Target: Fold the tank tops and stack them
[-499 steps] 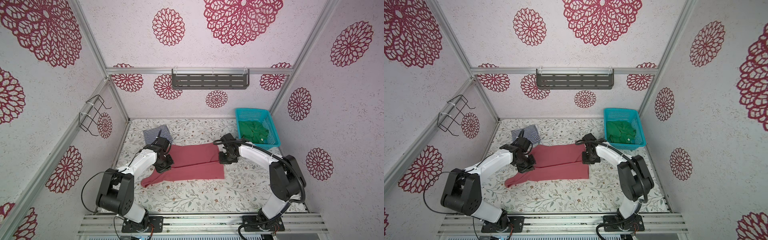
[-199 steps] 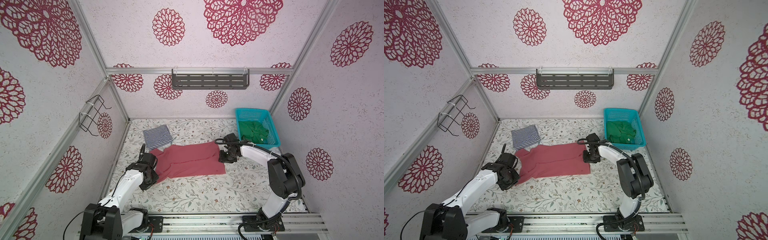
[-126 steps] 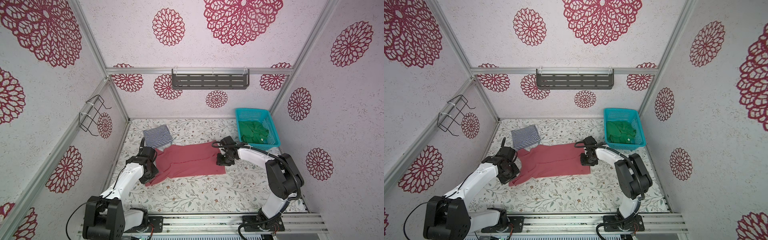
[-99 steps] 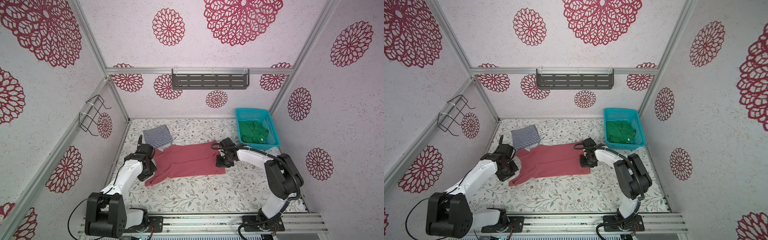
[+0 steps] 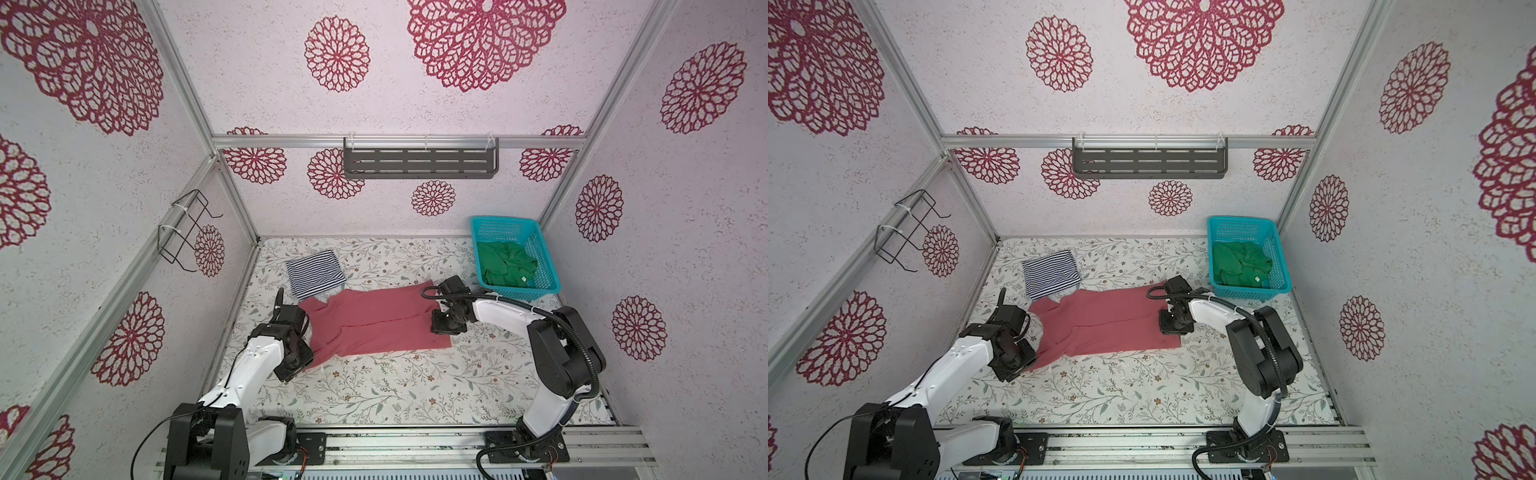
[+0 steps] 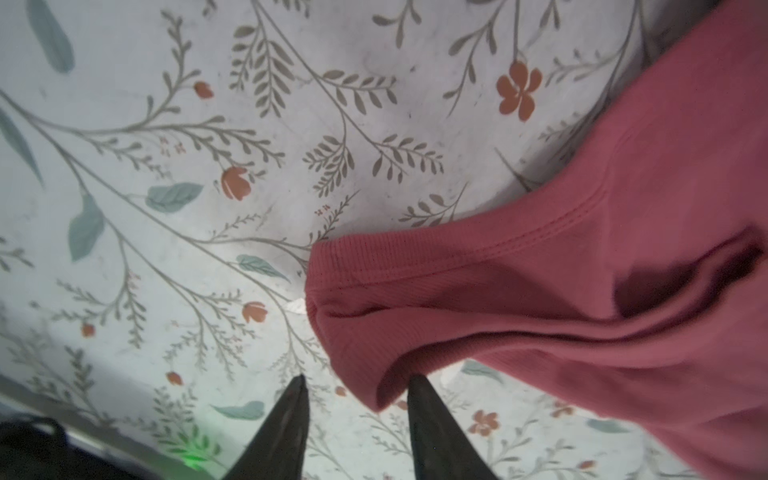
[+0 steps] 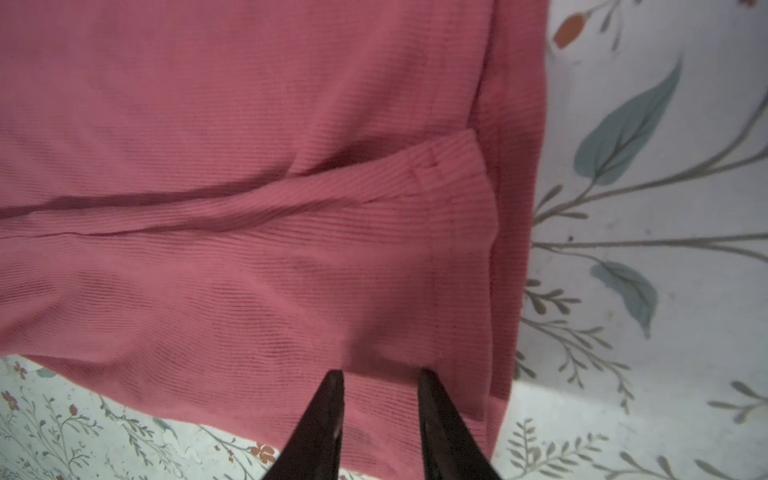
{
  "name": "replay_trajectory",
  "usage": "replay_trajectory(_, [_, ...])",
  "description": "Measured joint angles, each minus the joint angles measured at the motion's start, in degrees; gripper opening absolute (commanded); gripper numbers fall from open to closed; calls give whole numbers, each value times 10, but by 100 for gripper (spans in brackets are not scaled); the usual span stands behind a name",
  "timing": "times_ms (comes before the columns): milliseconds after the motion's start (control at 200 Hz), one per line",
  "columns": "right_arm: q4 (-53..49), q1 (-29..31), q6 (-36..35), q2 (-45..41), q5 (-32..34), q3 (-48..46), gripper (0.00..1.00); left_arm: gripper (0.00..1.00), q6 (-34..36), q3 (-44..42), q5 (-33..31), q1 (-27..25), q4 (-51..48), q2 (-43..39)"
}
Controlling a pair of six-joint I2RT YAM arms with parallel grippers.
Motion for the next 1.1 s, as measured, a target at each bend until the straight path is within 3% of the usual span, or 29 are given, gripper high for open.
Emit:
replay_trajectory(140, [12,0,1,1,0,-7,33,0,6,2,-3,0,10,18])
replay_trajectory(470, [21,-1,5,13,14,-14,30,0,53,77,-28,27,-5,54])
replay_trajectory(841, [25,-5,2,14,35,-14,28,0,139,170,-21,99,8,224])
replay_trajectory(1006, [25,-7,-1,16,37,-10,28,12,159,217,-13,103,17,285])
replay_trajectory(1101, [24,-9,-2,19,45,-5,28,35,169,238,-9,103,20,300])
